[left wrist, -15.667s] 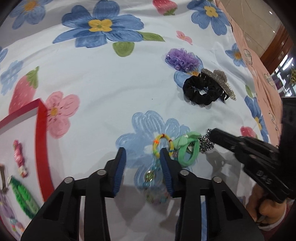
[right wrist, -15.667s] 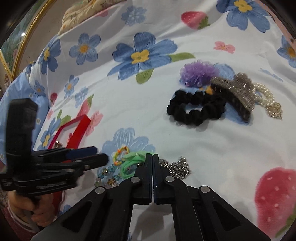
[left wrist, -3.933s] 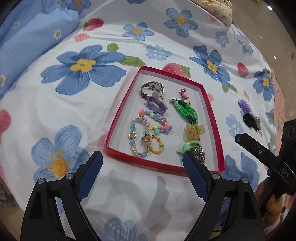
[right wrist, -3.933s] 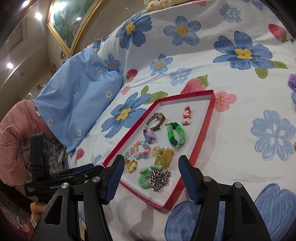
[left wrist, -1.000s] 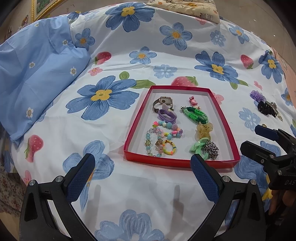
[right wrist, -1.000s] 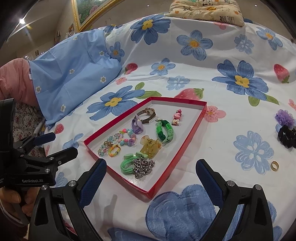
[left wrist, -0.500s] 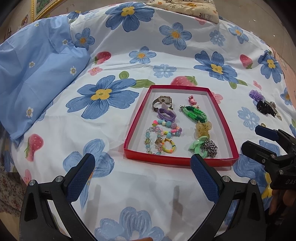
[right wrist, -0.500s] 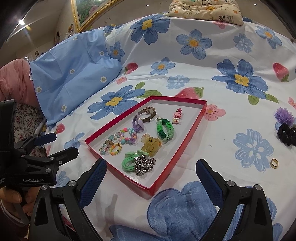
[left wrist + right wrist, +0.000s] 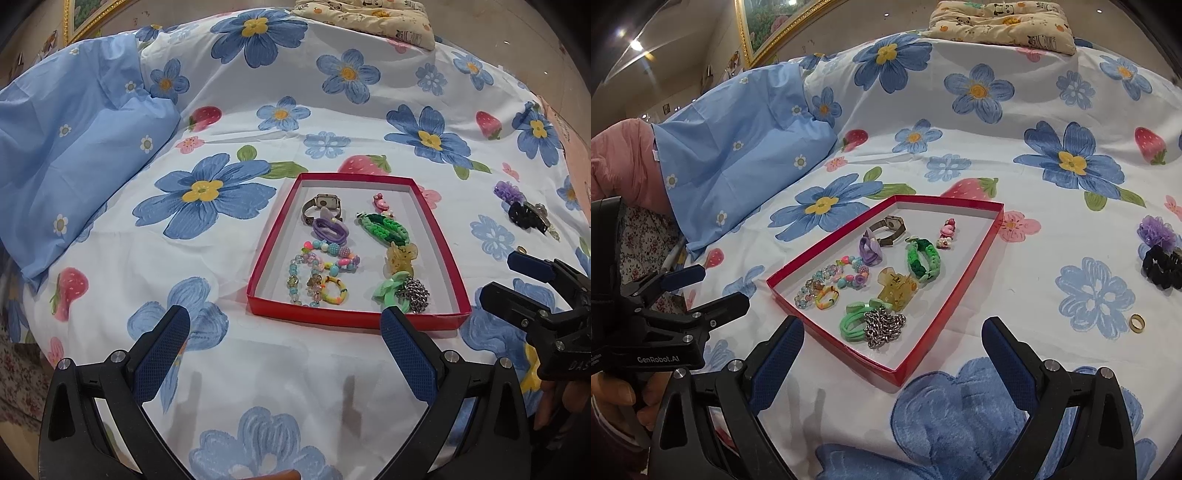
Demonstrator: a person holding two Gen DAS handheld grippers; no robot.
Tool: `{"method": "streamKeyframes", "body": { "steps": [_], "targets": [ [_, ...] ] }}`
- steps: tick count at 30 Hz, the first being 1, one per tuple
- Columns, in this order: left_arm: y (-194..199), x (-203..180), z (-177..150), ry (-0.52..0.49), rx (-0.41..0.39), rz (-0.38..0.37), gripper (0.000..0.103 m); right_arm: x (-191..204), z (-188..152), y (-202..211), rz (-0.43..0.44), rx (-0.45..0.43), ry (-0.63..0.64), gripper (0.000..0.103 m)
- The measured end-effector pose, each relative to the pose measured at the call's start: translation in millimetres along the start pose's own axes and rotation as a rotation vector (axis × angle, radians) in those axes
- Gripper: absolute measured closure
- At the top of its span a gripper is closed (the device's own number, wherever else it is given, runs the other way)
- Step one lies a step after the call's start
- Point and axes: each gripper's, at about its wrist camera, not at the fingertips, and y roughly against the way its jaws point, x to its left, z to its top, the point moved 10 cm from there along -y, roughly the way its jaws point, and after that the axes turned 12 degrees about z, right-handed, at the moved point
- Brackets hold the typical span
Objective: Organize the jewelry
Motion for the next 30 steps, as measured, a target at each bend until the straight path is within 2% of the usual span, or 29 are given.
{"method": "streamKeyframes", "body": {
  "steps": [30],
  "targets": [
    [2.0,5.6,-0.7,-0.004,-0.007,0.009,0.0,3.3,1.8,3.3,0.005,-0.006,-0.003,0.005]
  ]
}}
